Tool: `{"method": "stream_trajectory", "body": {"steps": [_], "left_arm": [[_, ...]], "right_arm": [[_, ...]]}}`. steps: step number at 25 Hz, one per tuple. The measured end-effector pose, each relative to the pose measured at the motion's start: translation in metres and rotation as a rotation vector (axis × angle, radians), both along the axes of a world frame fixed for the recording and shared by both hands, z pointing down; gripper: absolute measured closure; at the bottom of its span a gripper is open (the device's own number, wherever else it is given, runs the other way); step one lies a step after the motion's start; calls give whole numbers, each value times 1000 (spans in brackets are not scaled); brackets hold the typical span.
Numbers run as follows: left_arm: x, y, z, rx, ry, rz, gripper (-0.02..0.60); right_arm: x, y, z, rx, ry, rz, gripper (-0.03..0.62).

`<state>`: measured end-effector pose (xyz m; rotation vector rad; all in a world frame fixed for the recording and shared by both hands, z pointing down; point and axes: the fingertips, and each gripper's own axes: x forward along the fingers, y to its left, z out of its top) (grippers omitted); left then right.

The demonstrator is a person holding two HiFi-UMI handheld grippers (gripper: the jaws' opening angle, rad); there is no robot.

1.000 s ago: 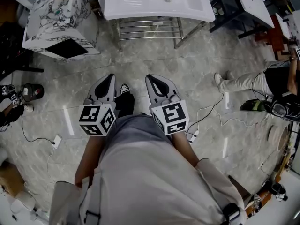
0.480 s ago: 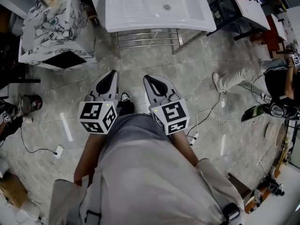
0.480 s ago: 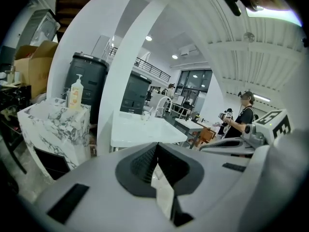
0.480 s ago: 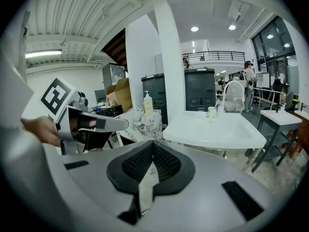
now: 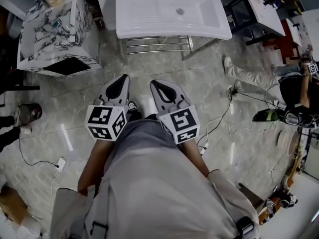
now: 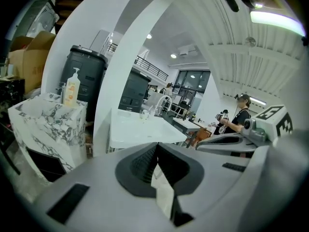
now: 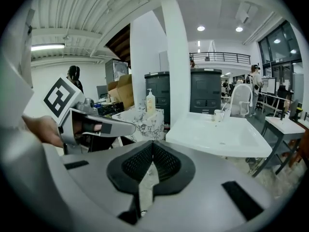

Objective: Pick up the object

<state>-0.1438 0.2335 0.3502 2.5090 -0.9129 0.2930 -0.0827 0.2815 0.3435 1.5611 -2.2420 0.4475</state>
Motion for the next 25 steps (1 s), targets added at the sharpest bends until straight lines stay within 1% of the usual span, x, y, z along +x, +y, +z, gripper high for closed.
{"method": "stream_trajectory", "body": {"steps": [4,6,11,15,21,25], "left_arm": [[-2,-5,0,1,3,14,575],[-3,-5,2,-1,-3,20,575],[-3,-7,8,-14,-5,28,575],[0,-17,7,-8,-3,20,575],[13,-47,-1,19,-4,2,575],[24,-73,-4,47,-30,-10,575]], "right_arm": [[-2,-7,3,-7,62,-8,585],[-2,-9,5,-13,69,-9,585],[3,-14,10,-38,66,2,585],[5,-27,7,-21,64,-1,585],[18,-56,2,5,48,-9,585],[32,-81,-3,17,37,-14,585]]}}
